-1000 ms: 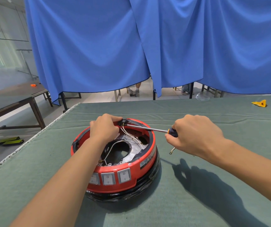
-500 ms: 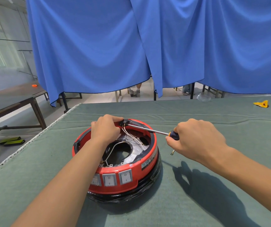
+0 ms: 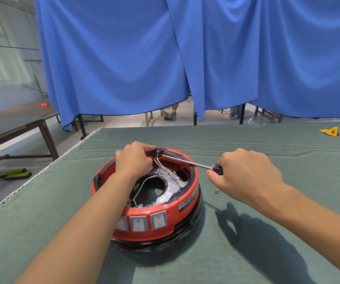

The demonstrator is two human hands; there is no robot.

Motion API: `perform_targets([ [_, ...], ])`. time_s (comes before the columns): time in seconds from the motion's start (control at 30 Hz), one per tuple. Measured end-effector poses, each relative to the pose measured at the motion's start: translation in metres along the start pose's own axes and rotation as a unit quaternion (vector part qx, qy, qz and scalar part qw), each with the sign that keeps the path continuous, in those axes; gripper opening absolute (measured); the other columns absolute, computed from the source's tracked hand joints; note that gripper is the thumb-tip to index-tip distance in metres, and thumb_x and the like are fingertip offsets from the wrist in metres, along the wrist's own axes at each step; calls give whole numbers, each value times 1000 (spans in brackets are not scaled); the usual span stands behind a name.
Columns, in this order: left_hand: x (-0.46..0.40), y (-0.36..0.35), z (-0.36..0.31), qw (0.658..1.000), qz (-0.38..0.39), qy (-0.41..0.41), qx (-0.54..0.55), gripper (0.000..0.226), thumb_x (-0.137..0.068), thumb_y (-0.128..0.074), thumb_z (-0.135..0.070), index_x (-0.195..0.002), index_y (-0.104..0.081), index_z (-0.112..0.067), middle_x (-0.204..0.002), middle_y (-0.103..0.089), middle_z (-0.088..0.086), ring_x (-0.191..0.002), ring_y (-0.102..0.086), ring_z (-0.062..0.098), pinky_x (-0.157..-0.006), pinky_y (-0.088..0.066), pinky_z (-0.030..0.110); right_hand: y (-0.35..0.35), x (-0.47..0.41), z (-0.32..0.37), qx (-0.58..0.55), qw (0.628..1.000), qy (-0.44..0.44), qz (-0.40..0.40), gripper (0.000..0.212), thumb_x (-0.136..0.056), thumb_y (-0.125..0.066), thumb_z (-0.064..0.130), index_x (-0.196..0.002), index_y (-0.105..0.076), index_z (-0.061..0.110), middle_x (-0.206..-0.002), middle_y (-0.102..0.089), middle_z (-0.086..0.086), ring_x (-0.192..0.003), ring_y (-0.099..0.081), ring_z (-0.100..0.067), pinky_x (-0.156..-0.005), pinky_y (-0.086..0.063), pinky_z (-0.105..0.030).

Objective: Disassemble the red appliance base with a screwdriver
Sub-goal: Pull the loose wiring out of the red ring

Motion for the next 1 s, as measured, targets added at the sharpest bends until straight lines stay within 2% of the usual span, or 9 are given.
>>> perform_targets([
  [0.33, -4, -3, 2, 1000, 10, 9, 3, 47, -87, -52, -3, -123, -61, -32, -122, -64, 0, -113, -52, 24, -104, -28, 42, 0, -4, -2, 19, 999, 41, -5, 45, -89, -45, 45, -53, -39, 19, -49, -39, 3, -42, -35, -16, -41, -21, -24],
  [0.67, 0, 0, 0, 1000, 17, 11, -4, 48, -88, -51, -2, -126, -59, -30, -127, -61, 0, -116, -51, 24, -105, -27, 41, -1, -4, -2, 51, 996, 75, -20, 39, -91, -40, 47, -67, -57, 21, -50, -39, 4, -47, -40, -22, -41, -19, -23],
  [0.8, 1, 0, -1, 1000, 20, 14, -6, 49, -88, -50, -1, -126, -59, -30, -127, -61, 1, -116, -50, 24, -105, -27, 42, 1, -1, -3, 51, 995, 81, -18, 39, -90, -40, 48, -72, -63, 22, -52, -46, 3, -49, -44, -23, -41, -20, -22],
  [0.87, 1, 0, 0, 1000, 20, 15, -4, 49, -88, -51, -1, -126, -59, -30, -127, -61, 0, -117, -50, 24, -105, -27, 41, 1, 1, -4, 47, 996, 78, -13, 38, -91, -40, 48, -70, -59, 23, -54, -48, 3, -50, -46, -23, -41, -21, -22],
  [1.0, 3, 1, -1, 1000, 16, 7, 0, 50, -86, -50, -1, -125, -60, -31, -125, -63, 0, -117, -50, 25, -105, -27, 40, 4, 6, -13, 49, 998, 37, -7, 39, -91, -40, 48, -62, -46, 23, -53, -40, 5, -53, -44, -24, -42, -19, -24],
])
Point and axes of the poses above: each hand's wrist, its own x-axis away from the middle knuckle, its own y-axis out of the back of the hand, z = x × y, the point moved 8 cm from there along -x, towards the middle knuckle
